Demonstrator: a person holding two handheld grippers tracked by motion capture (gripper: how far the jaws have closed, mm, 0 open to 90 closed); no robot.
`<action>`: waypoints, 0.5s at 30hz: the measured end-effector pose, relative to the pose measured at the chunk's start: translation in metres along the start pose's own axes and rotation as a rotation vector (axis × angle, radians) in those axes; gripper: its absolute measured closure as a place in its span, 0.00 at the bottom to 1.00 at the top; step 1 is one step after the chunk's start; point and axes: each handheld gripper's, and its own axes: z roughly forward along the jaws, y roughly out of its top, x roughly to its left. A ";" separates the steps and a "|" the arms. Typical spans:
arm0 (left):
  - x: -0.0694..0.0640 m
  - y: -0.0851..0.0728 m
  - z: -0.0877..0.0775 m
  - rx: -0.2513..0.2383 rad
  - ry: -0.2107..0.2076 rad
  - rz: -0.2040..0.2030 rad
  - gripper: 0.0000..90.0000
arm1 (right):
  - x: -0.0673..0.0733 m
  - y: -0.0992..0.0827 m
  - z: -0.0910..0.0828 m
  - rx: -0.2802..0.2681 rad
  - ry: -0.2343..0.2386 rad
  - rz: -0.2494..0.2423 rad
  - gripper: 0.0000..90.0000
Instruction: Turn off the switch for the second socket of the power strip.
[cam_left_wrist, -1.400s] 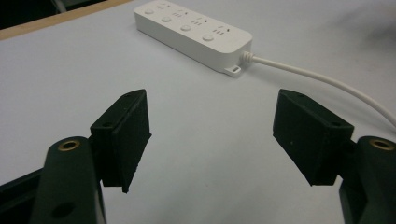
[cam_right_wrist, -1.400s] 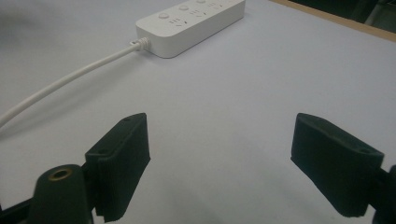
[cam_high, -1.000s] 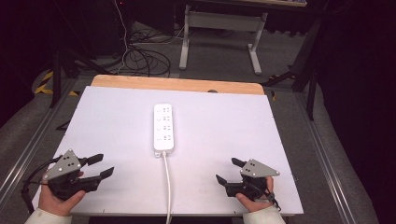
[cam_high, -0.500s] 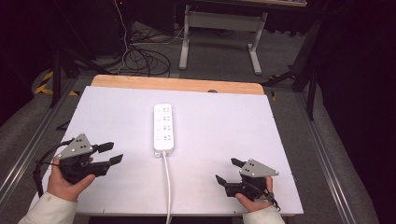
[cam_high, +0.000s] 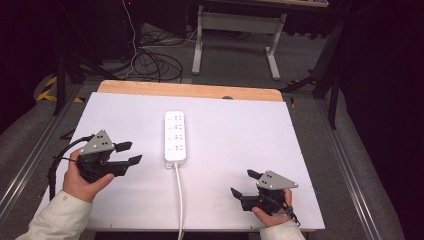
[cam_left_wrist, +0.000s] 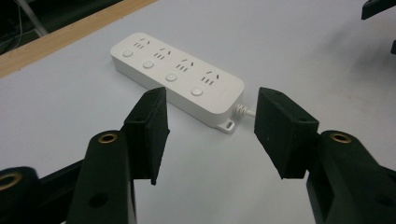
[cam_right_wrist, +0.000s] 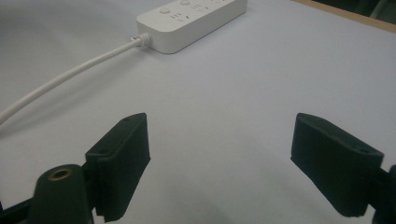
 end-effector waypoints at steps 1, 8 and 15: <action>-0.001 0.004 0.002 0.008 -0.004 0.008 0.50 | 0.000 0.000 0.000 0.000 0.000 0.000 0.22; -0.004 0.012 0.009 0.023 -0.006 0.032 0.50 | 0.000 0.000 0.001 0.001 0.001 -0.002 0.22; -0.004 0.015 0.010 0.020 -0.001 0.028 0.57 | 0.000 0.000 0.000 0.000 0.000 -0.005 0.22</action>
